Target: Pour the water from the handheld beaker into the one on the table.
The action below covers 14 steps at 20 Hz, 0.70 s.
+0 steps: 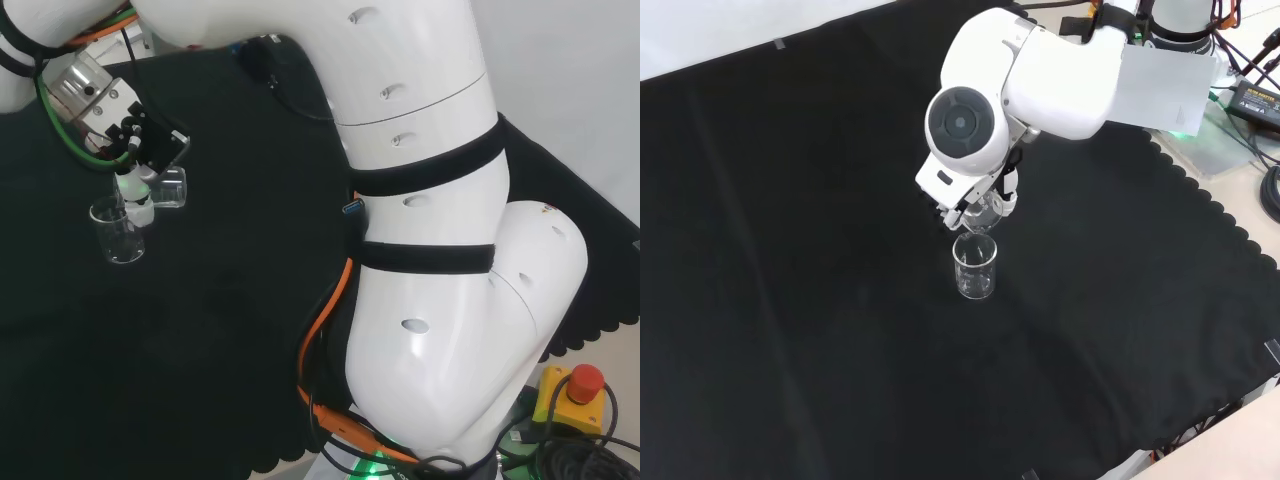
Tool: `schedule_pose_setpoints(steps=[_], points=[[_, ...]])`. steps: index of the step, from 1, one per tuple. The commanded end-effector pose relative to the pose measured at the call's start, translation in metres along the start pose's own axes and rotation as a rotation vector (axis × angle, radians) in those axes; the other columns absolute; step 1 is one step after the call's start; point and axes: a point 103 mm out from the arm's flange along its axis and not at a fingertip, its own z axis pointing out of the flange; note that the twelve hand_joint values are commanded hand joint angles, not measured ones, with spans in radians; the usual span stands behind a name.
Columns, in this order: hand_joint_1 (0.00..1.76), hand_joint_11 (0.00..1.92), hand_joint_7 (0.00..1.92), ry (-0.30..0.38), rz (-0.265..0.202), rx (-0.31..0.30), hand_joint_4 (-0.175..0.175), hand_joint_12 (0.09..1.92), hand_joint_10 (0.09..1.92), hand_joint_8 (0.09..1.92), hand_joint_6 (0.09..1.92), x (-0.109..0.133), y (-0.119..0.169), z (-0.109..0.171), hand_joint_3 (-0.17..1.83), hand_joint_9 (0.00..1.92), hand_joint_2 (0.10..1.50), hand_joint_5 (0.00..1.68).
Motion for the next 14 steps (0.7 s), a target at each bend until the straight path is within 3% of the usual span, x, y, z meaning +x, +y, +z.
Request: schedule_pose_setpoints(steps=[1,9,14], points=[[1.14,1.22,1.71,-0.038,0.015,0.019,0.082,0.87,0.13,0.09,0.72,0.004,-0.001,-0.003,0.64,1.62,0.68,1.24],[1.14,1.23,1.71,-0.096,0.035,0.038,0.078,0.86,0.14,0.09,0.73,0.017,-0.007,-0.021,0.64,1.62,0.68,1.24],[1.15,1.24,1.71,-0.081,0.034,0.043,0.077,0.86,0.14,0.09,0.73,0.001,-0.004,-0.018,0.65,1.62,0.68,1.24]])
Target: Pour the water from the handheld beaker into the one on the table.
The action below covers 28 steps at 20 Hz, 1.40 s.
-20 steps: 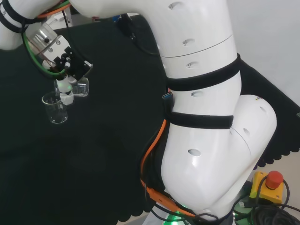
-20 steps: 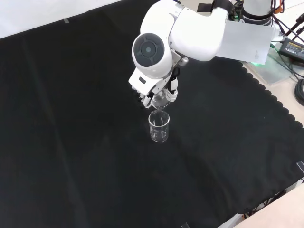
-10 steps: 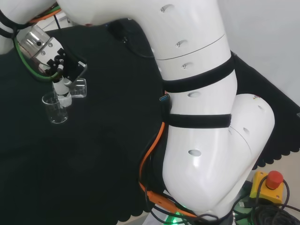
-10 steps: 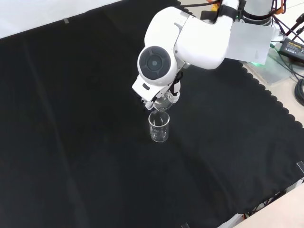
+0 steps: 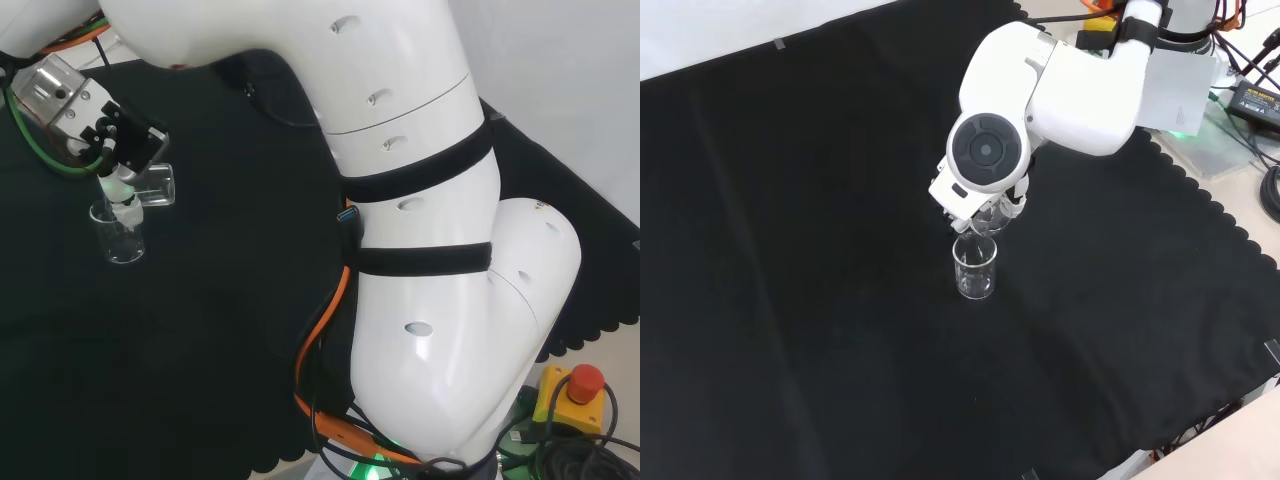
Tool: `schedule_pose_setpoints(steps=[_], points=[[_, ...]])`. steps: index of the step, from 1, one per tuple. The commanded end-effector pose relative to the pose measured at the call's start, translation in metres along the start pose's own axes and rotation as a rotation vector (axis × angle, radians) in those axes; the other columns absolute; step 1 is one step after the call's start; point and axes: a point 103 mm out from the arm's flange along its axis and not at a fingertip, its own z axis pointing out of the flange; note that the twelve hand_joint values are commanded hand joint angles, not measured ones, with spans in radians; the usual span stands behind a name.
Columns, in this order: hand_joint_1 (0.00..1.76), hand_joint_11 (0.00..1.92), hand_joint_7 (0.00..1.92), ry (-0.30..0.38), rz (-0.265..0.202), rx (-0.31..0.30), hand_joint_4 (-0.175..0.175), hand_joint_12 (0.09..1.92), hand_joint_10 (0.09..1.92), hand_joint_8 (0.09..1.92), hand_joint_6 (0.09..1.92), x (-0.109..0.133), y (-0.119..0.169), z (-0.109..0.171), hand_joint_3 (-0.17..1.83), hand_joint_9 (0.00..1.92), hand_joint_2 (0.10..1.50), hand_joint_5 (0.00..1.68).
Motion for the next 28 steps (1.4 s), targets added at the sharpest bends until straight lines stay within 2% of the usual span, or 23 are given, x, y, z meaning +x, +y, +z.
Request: schedule_pose_setpoints(steps=[1,8,20,28], points=[[1.15,1.24,1.71,-0.003,0.01,0.014,0.077,0.86,0.14,0.09,0.73,-0.015,0.001,0.003,0.65,1.62,0.68,1.24],[1.15,1.24,1.72,-0.034,0.024,0.035,0.075,0.86,0.14,0.09,0.73,-0.01,-0.001,-0.002,0.65,1.62,0.68,1.24],[1.15,1.25,1.72,-0.047,0.019,0.042,0.072,0.85,0.14,0.09,0.73,-0.008,-0.001,-0.004,0.65,1.62,0.68,1.24],[1.15,1.25,1.72,-0.083,0.027,0.074,0.071,0.85,0.14,0.09,0.74,-0.004,0.0,-0.008,0.65,1.62,0.68,1.24]])
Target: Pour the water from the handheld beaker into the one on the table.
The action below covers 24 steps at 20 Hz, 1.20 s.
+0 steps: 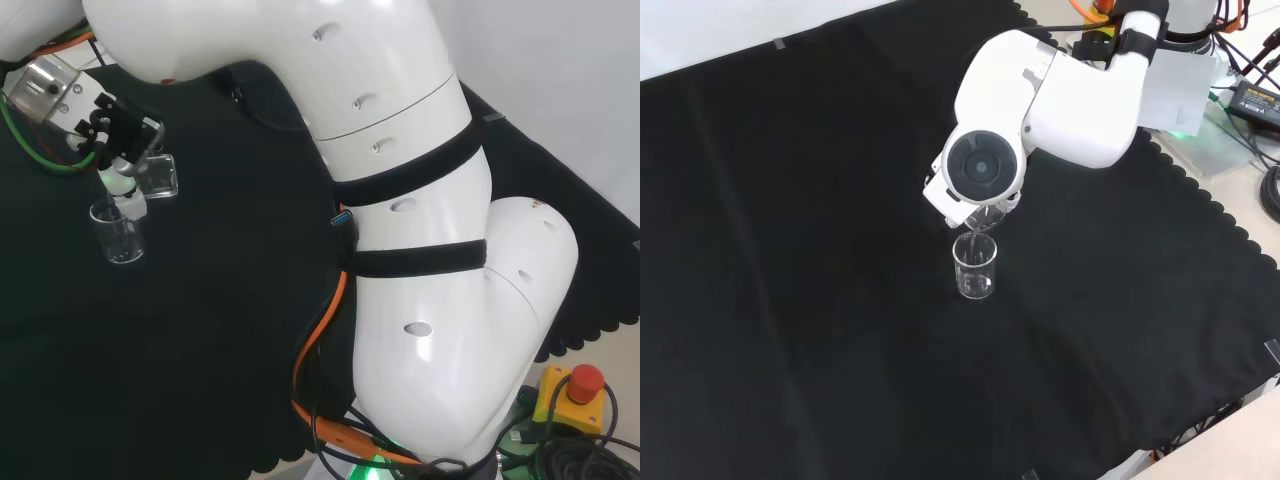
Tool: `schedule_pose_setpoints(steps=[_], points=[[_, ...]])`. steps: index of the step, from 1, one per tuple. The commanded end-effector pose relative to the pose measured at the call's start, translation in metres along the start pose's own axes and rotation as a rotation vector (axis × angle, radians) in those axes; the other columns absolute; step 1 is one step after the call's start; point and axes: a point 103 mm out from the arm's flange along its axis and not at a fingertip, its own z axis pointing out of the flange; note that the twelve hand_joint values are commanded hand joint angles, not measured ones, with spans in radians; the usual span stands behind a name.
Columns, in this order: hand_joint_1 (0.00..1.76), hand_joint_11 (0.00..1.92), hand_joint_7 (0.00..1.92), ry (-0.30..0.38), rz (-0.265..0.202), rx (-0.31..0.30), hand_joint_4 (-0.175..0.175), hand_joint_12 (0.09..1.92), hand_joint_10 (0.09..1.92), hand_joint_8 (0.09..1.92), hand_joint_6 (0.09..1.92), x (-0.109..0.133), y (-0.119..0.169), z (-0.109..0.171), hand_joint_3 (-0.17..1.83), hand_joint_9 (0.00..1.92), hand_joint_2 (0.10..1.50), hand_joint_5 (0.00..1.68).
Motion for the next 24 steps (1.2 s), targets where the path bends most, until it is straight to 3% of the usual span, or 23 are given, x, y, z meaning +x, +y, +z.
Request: schedule_pose_setpoints(steps=[1,24], points=[[1.15,1.25,1.72,-0.023,0.007,0.026,0.071,0.85,0.14,0.09,0.74,0.0031,0.0,-0.001,0.65,1.62,0.68,1.24],[1.15,1.27,1.72,-0.08,0.027,0.062,0.069,0.84,0.14,0.09,0.75,0.0107,-0.0023,-0.0103,0.66,1.62,0.68,1.23]])
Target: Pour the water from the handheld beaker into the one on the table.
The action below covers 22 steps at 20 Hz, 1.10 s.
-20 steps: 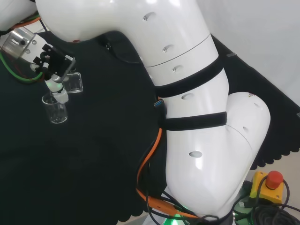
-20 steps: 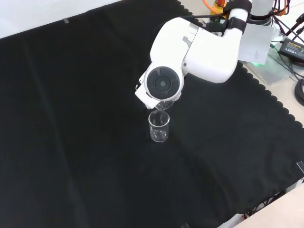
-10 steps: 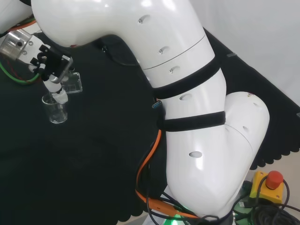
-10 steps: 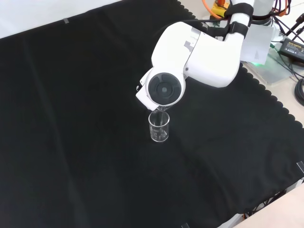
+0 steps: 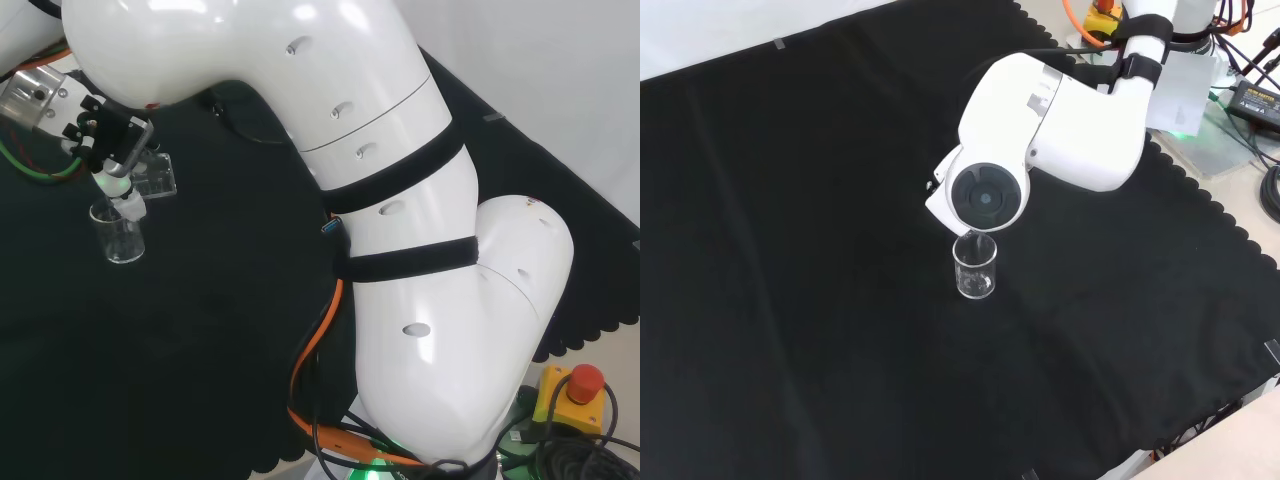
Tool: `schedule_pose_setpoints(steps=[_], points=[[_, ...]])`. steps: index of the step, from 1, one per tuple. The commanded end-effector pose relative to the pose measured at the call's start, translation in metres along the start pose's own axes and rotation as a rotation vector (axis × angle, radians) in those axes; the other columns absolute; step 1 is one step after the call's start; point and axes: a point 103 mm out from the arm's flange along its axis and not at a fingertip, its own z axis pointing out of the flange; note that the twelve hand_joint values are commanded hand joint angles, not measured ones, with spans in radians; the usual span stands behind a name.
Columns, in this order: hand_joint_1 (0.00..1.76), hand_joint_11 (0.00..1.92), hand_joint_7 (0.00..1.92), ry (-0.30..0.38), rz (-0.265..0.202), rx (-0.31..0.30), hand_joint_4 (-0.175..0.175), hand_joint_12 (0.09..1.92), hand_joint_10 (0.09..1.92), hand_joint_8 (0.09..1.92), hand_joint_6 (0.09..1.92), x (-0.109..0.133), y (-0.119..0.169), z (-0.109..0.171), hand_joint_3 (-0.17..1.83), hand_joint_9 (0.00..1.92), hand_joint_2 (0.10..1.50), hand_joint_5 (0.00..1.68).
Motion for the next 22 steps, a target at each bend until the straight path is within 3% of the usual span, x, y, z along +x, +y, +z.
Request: schedule_pose_setpoints(steps=[1,22], points=[[1.15,1.27,1.72,-0.016,0.004,0.003,0.069,0.84,0.14,0.09,0.75,0.003,-0.002,-0.003,0.66,1.62,0.68,1.23],[1.14,1.27,1.72,-0.056,0.021,0.038,0.069,0.83,0.15,0.09,0.76,0.005,-0.005,-0.008,0.66,1.62,0.68,1.23]])
